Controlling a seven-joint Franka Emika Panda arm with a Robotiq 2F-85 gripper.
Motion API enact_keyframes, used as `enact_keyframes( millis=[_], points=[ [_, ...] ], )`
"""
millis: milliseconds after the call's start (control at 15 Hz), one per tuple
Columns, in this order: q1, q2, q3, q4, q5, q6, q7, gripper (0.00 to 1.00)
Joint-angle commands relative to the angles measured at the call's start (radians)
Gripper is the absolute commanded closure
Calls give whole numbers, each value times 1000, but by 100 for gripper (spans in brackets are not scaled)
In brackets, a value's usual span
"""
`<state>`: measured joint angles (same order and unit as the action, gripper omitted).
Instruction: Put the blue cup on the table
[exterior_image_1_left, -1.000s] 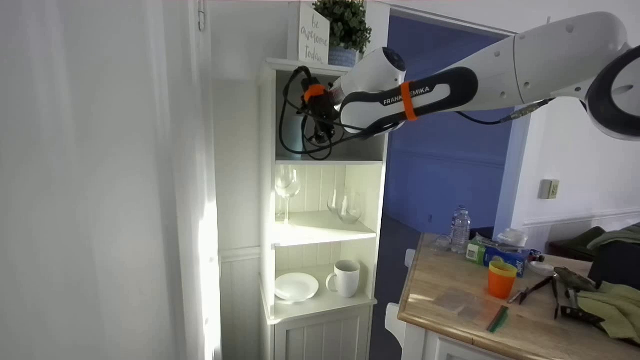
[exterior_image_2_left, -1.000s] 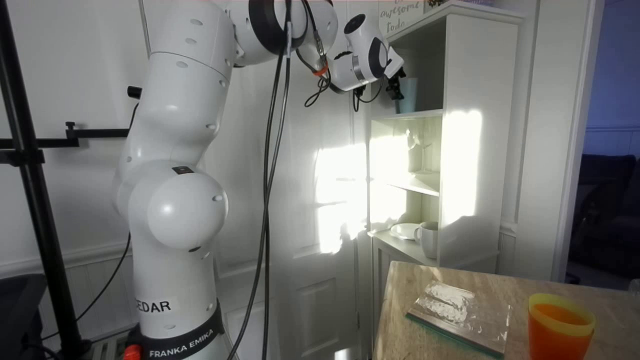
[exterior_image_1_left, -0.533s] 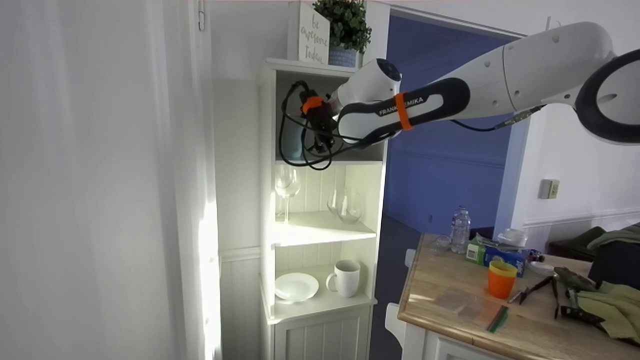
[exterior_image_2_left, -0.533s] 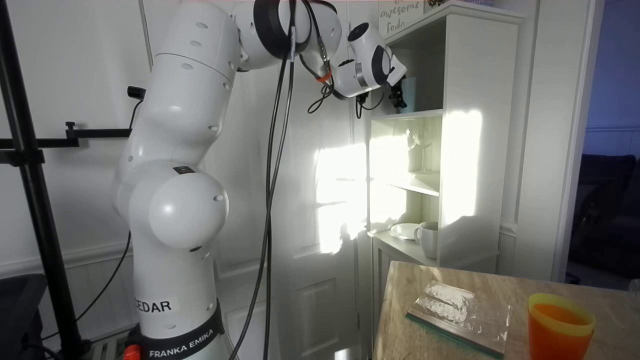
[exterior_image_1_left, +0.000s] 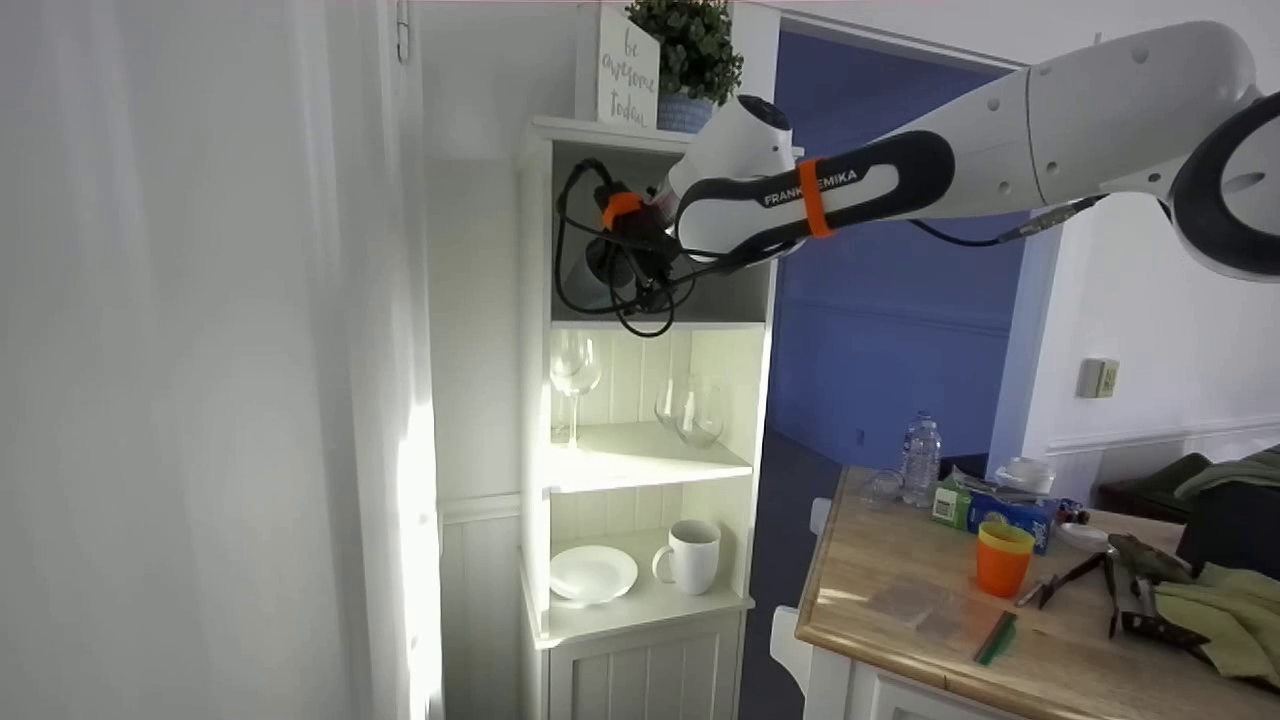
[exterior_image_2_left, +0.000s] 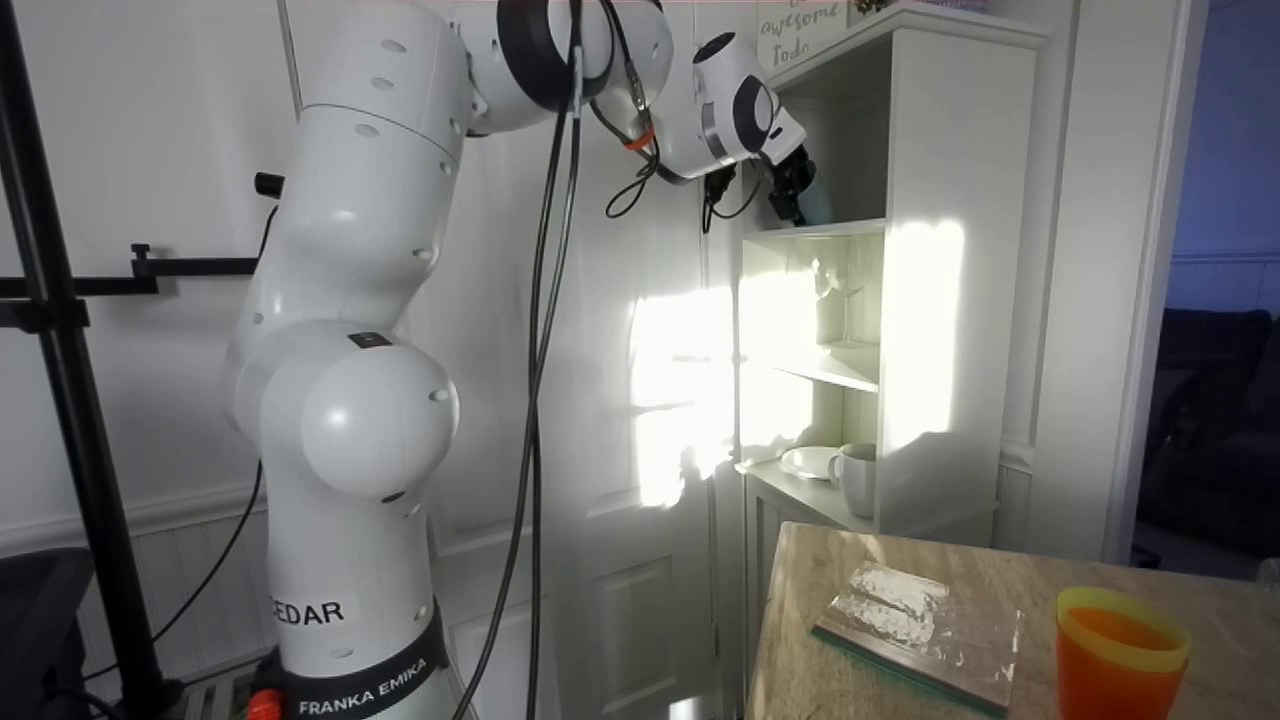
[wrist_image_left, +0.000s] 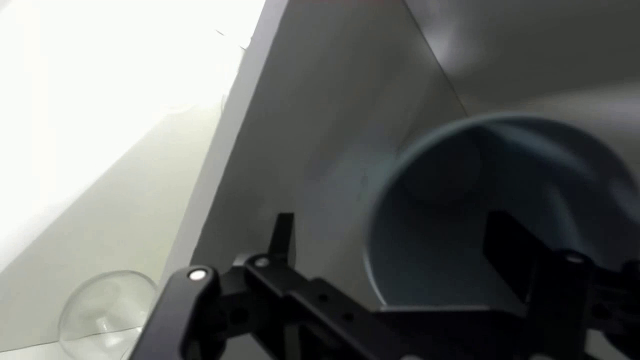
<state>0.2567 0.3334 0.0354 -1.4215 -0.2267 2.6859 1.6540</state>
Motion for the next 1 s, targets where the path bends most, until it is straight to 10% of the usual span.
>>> enact_keyframes(
  millis=[0, 600, 667, 733, 933],
  points=[
    [30, -9, -42, 14, -14, -16, 37, 35],
    [21, -19, -34, 4, 22, -3, 13, 98],
    [18, -26, -29, 4, 31, -12, 4, 99],
    [14, -33, -23, 4, 43, -19, -4, 62],
    [4, -57, -6, 2, 79, -9, -23, 60]
  ],
)
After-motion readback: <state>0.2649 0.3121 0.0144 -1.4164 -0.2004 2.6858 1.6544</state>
